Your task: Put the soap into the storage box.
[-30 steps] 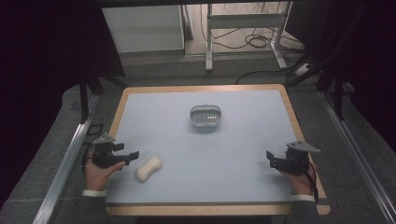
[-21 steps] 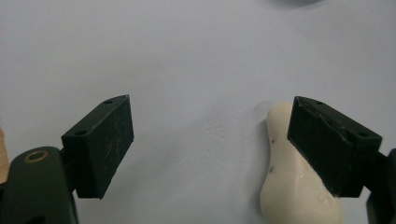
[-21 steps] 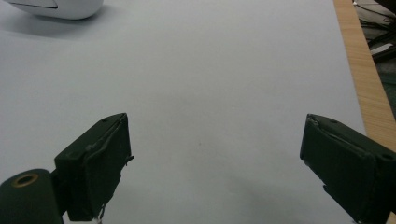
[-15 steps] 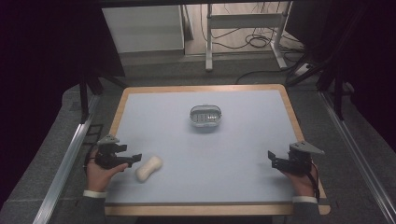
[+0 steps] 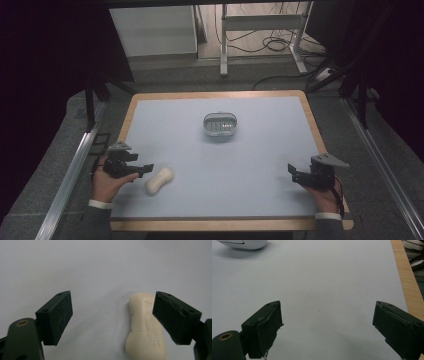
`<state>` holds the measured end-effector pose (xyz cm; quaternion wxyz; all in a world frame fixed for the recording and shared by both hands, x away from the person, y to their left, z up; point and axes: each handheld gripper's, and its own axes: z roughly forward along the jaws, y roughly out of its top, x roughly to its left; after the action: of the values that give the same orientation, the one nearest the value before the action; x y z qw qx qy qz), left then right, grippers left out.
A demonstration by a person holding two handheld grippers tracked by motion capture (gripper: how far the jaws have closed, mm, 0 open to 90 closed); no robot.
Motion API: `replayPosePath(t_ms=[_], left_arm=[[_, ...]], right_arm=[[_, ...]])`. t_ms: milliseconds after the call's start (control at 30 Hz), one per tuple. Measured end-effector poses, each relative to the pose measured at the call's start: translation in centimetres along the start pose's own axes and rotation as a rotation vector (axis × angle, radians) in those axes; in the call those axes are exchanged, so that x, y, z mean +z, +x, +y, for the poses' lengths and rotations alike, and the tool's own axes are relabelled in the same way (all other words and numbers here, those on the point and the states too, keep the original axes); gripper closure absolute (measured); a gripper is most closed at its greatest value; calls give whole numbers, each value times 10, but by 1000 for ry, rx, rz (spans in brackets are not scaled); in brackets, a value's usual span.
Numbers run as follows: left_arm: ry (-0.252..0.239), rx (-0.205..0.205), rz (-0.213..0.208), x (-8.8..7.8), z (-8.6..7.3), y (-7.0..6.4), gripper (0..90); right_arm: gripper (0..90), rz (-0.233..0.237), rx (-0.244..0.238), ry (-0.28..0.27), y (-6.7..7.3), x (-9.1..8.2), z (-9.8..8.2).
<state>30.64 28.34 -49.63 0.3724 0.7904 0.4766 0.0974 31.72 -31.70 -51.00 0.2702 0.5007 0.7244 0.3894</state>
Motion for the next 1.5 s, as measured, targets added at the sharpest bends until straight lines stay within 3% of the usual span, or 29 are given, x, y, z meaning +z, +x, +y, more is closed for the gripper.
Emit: replayPosePath(t_ms=[367,500,767,1067,1233,1500], left_arm=[[45,20,1,-6,12,-7,191],[77,33,8,-7,16,-12,192],[95,45,20,-13,25,-17,199],[159,83,6,1,24,-25,213],[231,107,3,13,19,-30,222],[279,103,6,25,10,-35,265]], right_arm=[[84,9,-21,20,3,3,-1],[84,8,-26,13,4,0,-1],[84,4,-29,-4,4,-2,0],[85,6,-36,6,4,-1,-1],[85,5,-38,3,5,0,-2],[85,6,-58,-9,8,0,-1]])
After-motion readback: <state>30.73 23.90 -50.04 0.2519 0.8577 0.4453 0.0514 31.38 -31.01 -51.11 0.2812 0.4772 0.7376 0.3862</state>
